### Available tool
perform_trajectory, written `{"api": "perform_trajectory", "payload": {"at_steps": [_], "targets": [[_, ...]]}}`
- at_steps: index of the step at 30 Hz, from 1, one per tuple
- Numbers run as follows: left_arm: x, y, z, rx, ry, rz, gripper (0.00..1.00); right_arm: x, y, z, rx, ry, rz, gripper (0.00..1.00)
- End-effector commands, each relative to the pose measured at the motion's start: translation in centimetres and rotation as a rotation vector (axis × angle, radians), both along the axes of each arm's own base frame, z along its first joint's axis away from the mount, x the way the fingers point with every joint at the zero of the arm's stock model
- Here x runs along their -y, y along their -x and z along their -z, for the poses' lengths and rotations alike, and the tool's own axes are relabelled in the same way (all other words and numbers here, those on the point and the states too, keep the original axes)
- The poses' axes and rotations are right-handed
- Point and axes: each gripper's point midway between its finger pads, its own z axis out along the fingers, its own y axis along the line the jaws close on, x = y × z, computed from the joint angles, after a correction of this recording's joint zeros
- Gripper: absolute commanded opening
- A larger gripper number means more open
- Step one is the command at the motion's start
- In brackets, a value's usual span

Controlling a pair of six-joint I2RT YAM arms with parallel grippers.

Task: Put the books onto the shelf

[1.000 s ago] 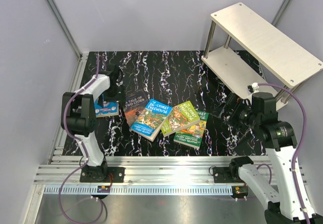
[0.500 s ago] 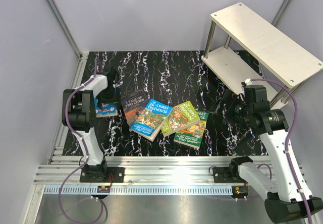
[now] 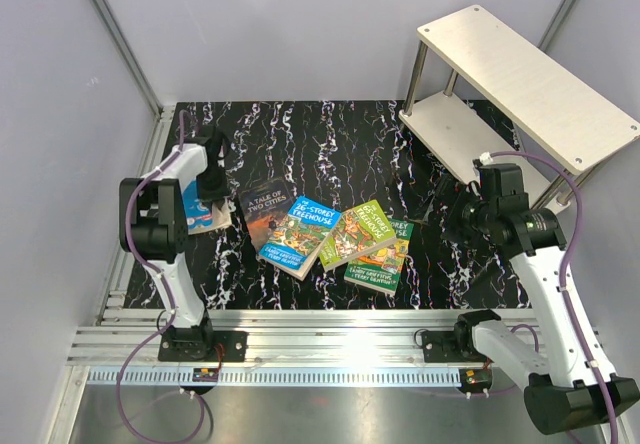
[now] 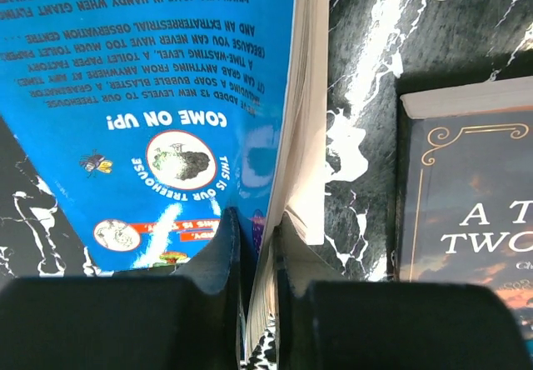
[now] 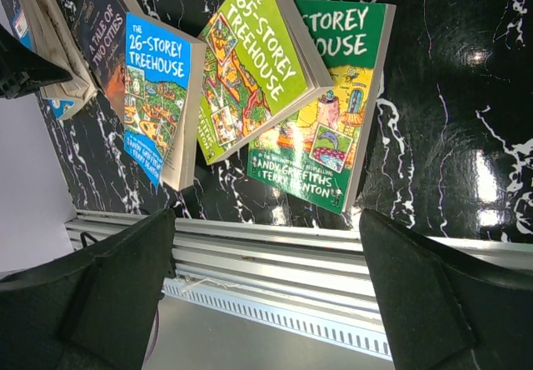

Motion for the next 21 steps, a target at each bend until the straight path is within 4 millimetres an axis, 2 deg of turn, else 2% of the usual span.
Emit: {"api": "perform_trajectory", "payload": {"at_steps": [1, 2, 5, 6, 7, 9, 10, 16, 17, 21], "targets": [[1.8, -1.8, -2.2, 0.070, 0.112, -0.012, 0.00, -0.4, -0.7, -1.2, 0.058, -0.002, -0.034, 1.00], [1.7, -2.1, -3.2, 0.086, 0.110, -0.015, 0.00, -0.5, -0.8, -1.1, 0.052, -0.006, -0.041, 1.00], [1.9, -3.7, -8.0, 0.177, 0.119, -0.024, 0.00, -0.9, -0.7, -0.7, 0.035, -0.019, -0.058, 1.00], [2.1, -3.6, -9.1, 0.186, 0.127, -0.022, 0.00, -1.0, -0.8, -0.7, 0.035, -0.023, -0.062, 1.00], [2.3, -4.4, -11.4, 0.243, 0.138, -0.019, 0.00, -1.1, -0.8, -0.5, 0.027, -0.027, -0.066, 1.00], [2.7, -4.2, -13.4, 0.267, 0.140, -0.012, 0.00, -1.3, -0.7, -0.5, 0.024, -0.039, -0.073, 1.00], [2.8, -4.5, -15.5, 0.318, 0.136, -0.008, 0.00, -1.4, -0.7, -0.3, 0.019, -0.041, -0.074, 1.00], [4.3, -3.0, -22.1, 0.449, 0.111, 0.023, 0.00, -1.7, -0.4, -0.4, 0.024, -0.065, -0.075, 1.00], [4.5, -2.5, -23.9, 0.495, 0.119, 0.026, 0.00, -1.8, -0.2, -0.4, 0.025, -0.072, -0.078, 1.00], [6.4, -0.7, -27.4, 0.591, 0.195, 0.043, 0.00, -2.1, 0.0, -0.2, 0.014, -0.094, -0.089, 1.00]]}}
